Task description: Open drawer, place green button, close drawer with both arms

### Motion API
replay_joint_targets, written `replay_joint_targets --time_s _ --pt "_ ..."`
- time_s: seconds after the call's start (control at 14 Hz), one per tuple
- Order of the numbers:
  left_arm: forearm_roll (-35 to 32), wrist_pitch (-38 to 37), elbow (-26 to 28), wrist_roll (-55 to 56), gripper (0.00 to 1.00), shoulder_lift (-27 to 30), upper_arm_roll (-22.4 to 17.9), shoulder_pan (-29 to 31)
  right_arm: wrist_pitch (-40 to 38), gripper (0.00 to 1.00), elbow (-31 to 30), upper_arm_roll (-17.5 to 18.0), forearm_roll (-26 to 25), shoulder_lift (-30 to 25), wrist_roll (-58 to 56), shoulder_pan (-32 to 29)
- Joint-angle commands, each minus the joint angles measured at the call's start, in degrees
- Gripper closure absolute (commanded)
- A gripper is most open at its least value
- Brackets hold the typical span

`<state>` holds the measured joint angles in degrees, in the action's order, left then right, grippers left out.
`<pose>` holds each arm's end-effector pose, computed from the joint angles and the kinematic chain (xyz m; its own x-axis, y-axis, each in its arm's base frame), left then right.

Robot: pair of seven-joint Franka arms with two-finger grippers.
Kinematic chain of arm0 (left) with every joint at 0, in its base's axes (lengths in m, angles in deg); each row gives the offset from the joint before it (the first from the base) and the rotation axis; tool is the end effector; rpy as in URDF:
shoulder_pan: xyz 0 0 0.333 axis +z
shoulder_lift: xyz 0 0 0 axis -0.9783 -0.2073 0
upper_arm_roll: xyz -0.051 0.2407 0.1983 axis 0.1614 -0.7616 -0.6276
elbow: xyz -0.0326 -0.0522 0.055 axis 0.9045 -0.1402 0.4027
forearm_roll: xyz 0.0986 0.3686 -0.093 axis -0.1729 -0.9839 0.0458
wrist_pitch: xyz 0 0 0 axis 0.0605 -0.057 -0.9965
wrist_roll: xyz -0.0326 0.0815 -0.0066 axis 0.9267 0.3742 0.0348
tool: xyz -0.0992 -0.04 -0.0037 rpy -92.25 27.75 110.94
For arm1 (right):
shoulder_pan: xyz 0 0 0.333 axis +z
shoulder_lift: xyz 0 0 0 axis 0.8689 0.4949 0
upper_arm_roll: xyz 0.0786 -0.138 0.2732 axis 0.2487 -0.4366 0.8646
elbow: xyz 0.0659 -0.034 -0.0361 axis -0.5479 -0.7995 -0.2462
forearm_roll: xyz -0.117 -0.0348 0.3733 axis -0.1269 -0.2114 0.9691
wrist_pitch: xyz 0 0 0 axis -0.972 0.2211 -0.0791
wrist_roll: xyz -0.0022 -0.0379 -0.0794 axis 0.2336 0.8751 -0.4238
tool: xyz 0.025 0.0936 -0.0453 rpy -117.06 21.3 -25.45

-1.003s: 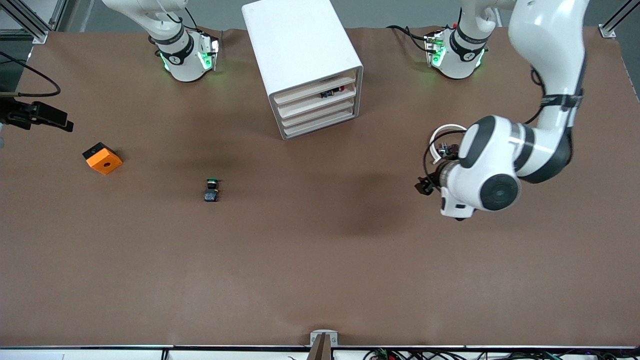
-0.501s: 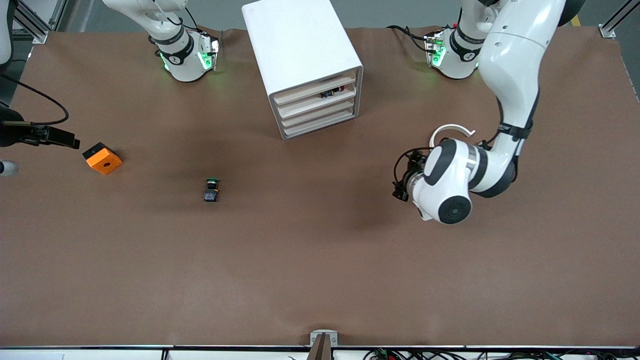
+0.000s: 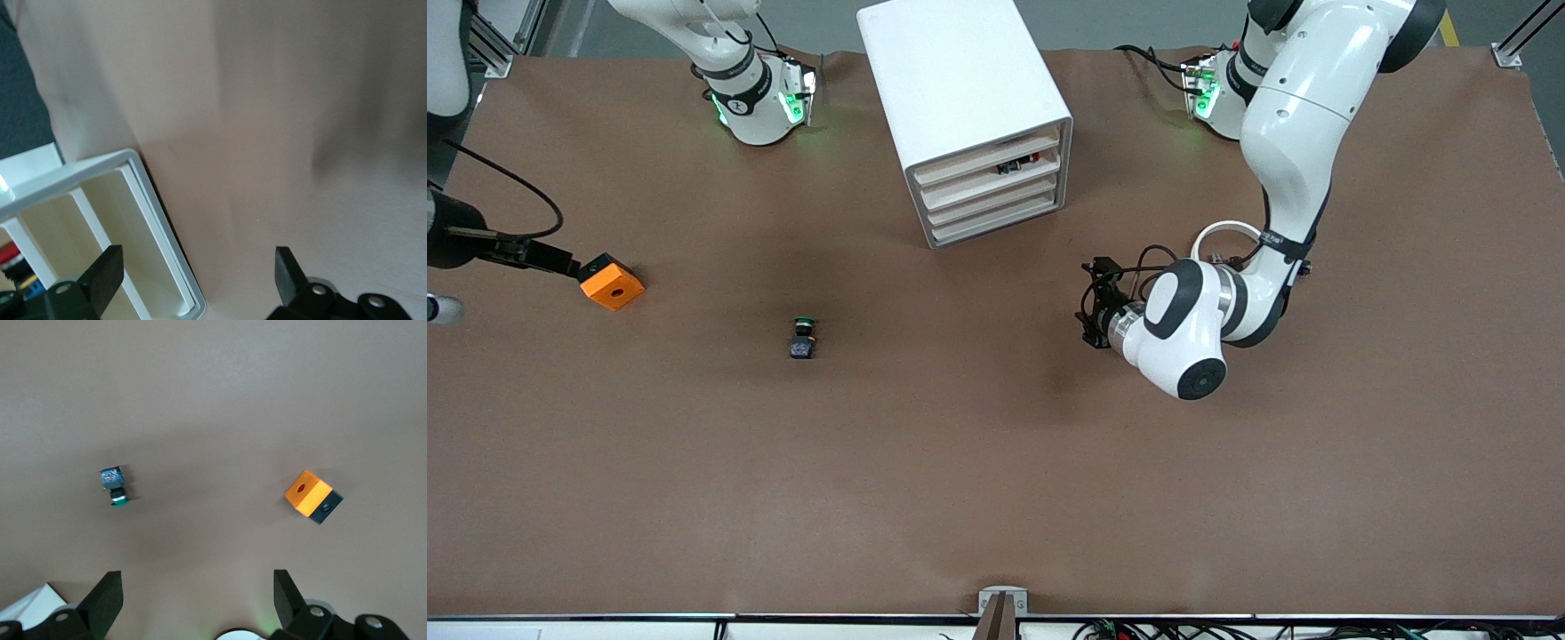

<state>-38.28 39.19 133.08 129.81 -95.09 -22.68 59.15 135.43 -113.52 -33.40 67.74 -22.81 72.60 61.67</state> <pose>0.5597 -0.3320 0.1967 -0.1852 0.9335 -0.3071 0.7288 -0.0792 -0.6802 0.5778 -0.0256 0.5644 0.9534 -0.2423 -0.1796 -0.2374 -0.9702 0.0488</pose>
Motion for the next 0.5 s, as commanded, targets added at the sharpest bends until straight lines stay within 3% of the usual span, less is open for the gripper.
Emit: replay_joint_targets --time_s 0.0,0.21,0.43 --pt "1.5 -0.8 -1.1 4.8 0.00 -0.8 -0.3 -3.3 -0.5 0.00 0.3 0.2 1.4 -0.1 3.8 1.6" --pt "6.7 -0.9 -1.0 11.1 0.00 -1.9 -0.3 -4.6 4.6 0.00 -3.3 0.1 3.6 -0.1 3.4 7.1" --pt "10.8 -2.2 -0.8 13.9 0.00 -3.0 -0.2 -7.1 10.1 0.00 -7.4 0.1 3.6 -0.1 11.3 11.4"
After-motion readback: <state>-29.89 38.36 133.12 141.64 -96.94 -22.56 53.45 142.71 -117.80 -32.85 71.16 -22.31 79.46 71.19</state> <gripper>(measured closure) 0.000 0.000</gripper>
